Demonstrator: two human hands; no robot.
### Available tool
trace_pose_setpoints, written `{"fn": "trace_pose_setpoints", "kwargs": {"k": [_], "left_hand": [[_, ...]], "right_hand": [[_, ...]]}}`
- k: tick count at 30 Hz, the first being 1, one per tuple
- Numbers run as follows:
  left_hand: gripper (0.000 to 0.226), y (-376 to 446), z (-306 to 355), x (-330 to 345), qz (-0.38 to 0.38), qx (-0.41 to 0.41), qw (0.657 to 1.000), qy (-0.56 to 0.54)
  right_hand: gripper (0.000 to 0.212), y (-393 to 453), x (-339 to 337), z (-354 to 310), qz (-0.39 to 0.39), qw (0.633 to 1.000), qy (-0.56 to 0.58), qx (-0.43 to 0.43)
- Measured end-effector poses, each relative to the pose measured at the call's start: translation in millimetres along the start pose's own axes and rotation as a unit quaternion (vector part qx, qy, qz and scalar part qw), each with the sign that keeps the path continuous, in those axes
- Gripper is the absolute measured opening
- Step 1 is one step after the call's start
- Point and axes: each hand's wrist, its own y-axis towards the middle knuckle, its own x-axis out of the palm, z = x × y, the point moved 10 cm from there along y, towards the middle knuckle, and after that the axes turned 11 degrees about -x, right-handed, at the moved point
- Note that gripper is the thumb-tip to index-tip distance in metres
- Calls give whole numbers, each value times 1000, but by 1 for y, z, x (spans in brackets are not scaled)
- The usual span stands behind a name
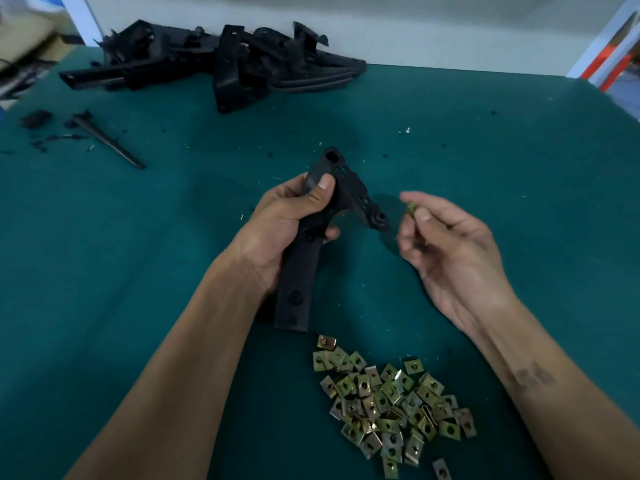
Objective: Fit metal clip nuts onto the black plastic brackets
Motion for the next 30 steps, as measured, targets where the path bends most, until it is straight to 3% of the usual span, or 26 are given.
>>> {"fn": "trace_pose_setpoints", "kwargs": {"k": [5,11,15,19,27,30], "left_hand": [[6,-4,7,0,15,33,999,16],[11,-7,14,-2,40,57,995,72],[3,-9,16,2,33,87,990,106],[20,-10,18,5,30,106,987,113],[22,-10,19,6,39,104,989,99],[24,-9,18,7,40,100,989,98]], "right_hand": [[17,26,28,13,39,999,12,14],[20,26,36,15,-13,999,-5,29],[8,27,37,18,-42,998,14,50],[9,26,40,19,-58,995,69,46],[17,21,33,24,21,993,100,52],[5,17,32,25,62,992,97,40]]}}
